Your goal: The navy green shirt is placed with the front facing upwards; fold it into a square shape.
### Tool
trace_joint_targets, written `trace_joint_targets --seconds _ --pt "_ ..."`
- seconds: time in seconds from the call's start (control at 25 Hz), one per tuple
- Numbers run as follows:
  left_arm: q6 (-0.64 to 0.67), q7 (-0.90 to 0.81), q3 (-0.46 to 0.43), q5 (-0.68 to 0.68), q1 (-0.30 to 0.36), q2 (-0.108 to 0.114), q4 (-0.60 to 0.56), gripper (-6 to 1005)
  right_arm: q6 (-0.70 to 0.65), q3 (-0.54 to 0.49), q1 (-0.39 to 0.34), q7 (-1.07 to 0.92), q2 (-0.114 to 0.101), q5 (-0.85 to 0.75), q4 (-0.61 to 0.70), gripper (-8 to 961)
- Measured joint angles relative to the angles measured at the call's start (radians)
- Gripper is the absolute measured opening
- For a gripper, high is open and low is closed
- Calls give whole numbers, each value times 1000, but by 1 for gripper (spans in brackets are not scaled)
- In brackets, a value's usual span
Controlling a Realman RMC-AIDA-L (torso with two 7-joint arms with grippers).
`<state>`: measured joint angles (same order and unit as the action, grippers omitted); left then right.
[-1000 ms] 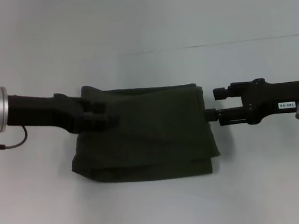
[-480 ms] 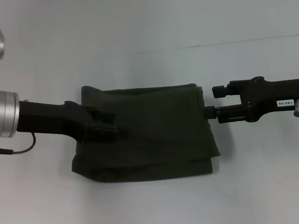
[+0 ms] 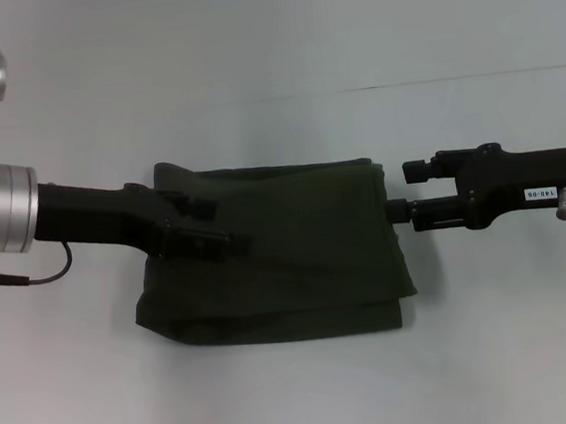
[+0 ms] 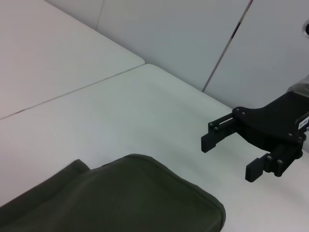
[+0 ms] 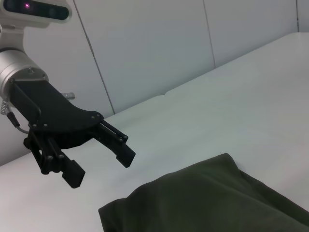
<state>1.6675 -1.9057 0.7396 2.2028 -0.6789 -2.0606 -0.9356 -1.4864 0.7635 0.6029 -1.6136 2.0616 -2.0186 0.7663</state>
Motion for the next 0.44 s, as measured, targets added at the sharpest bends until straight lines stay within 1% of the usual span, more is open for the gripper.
trace_joint_targets --seconds 0.12,0.44 --pt "-6 0 1 0 -1 -2 0 884 0 1 0 1 0 0 0 794" --pt "-33 -12 -2 3 -1 -3 3 885 0 6 3 1 7 0 1 794"
